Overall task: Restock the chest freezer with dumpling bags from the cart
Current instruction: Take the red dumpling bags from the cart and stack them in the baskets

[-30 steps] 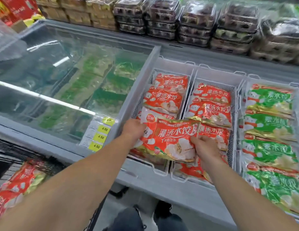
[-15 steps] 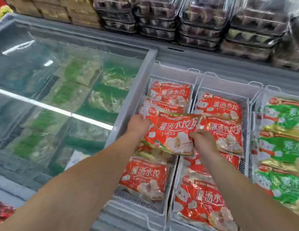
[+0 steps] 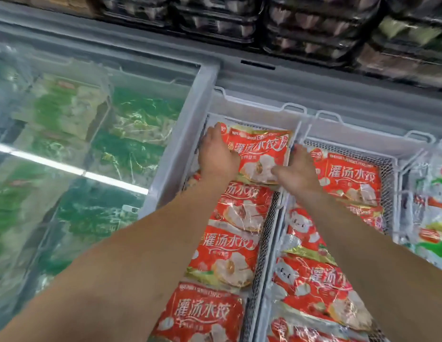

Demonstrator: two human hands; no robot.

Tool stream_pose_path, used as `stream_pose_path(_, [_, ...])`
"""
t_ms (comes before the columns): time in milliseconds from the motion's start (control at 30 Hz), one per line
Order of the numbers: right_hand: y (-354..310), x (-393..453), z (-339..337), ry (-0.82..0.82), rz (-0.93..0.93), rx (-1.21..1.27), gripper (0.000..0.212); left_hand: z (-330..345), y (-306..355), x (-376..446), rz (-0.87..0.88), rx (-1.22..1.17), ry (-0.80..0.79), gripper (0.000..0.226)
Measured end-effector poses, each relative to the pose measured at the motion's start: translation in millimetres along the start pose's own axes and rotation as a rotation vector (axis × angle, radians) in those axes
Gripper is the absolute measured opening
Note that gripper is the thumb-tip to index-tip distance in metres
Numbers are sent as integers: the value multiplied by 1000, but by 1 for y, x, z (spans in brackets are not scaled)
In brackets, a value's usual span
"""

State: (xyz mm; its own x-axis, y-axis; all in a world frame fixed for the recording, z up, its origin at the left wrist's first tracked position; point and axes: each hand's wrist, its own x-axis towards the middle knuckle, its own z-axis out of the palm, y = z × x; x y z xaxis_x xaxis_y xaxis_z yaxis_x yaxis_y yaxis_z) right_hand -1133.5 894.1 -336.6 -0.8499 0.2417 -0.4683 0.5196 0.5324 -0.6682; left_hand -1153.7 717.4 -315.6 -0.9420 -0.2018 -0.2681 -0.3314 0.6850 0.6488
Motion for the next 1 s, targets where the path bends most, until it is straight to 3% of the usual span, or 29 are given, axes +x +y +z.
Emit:
stream_pose_path(100, [17,6,17,-84,-318,-709,74,31,-30,-3,90,415,-304,81])
stream_pose_path(167, [23,4,26,-193,-318,-958,69,42,-48,-9,64,497,-449,88])
stream_pose_path(233, [23,6,33,-238,-249,-1052,70,45,-58,-7,65,490,-489,94])
stream_pose_path(433, [10,-2,31,-224,-172,-1070,74,39,-56,-4,50,469,-540,92])
stream_pose_path(600, [8,-54,7,-171,-221,-971,66,15,-43,-31,124,510,-545,77])
stream_pose_path(767, [12,-125,-12,-140,-236,-923,66,-20,-35,-79,179,404,-495,55])
stream_pose_path(1000, [22,-233,-31,-75,-276,-893,62,-64,-32,-176,278,443,-421,62])
